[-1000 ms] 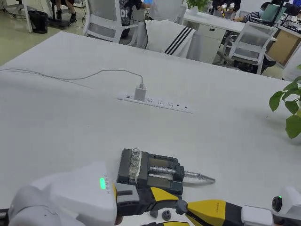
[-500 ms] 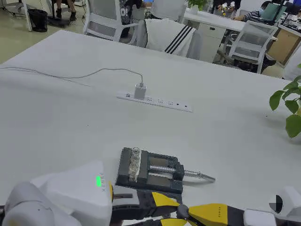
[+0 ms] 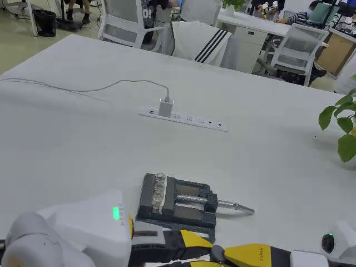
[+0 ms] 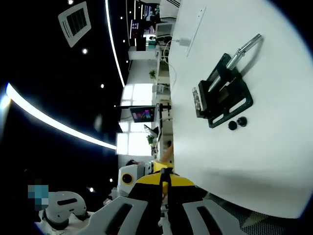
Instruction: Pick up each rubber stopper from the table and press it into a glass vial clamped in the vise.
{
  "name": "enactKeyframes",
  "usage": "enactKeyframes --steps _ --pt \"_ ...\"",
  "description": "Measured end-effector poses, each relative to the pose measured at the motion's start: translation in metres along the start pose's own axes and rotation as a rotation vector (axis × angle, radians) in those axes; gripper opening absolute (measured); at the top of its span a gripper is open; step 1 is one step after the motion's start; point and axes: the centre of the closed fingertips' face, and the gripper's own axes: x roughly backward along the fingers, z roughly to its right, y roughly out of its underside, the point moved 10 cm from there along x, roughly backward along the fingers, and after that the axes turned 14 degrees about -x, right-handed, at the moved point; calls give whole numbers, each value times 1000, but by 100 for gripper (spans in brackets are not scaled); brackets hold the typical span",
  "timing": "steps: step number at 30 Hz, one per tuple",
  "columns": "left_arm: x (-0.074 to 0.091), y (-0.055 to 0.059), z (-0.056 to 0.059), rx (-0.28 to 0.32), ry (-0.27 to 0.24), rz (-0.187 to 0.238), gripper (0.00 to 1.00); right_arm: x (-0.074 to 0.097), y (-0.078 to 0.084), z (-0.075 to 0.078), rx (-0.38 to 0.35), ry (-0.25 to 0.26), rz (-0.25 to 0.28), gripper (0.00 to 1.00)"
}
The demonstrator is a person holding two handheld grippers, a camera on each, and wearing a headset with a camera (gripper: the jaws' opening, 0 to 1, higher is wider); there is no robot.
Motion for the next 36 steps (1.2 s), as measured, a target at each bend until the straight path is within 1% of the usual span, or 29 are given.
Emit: enactKeyframes --steps 5,8,9,11,13,15,17,19,21,22,23,27,30,31,35,36 --pt "0 1 0 -6 5 -4 5 0 0 1 22 1 -1 0" --pt "0 1 0 -8 3 -8 4 -1 0 1 55 6 8 0" --pt "0 2 -1 -8 2 -8 4 -1 -1 1 84 10 12 0" --pt "0 2 -1 -7 5 -8 4 -1 -2 1 102 20 24 3" --pt "0 2 0 -8 7 -9 4 -1 -3 1 120 33 40 13" --pt "0 3 0 -8 6 -11 4 -1 -4 1 132 34 46 23" --pt "1 3 0 -6 4 -13 4 -1 -5 0 161 38 56 29" --pt "1 5 -1 -4 2 -18 4 -2 -6 0 234 60 84 43" --pt "1 6 -1 -1 1 -24 4 -3 -7 -1 290 89 94 58" --pt "1 7 -1 -1 1 -27 4 -3 -7 -1 310 94 98 63" --pt "2 7 -1 2 0 -29 4 -3 -6 -2 322 102 90 67" --pt "2 10 0 10 -1 -35 5 -3 -6 -2 366 114 86 77" --pt "3 11 0 15 -2 -40 5 -3 -7 -2 429 142 92 85" --pt "3 11 0 15 -2 -41 5 -3 -7 -3 451 154 92 86" --pt "5 13 0 18 -6 -48 5 -3 -8 -6 513 168 91 90" --pt "6 14 0 20 -8 -50 5 -3 -9 -6 555 183 86 91"
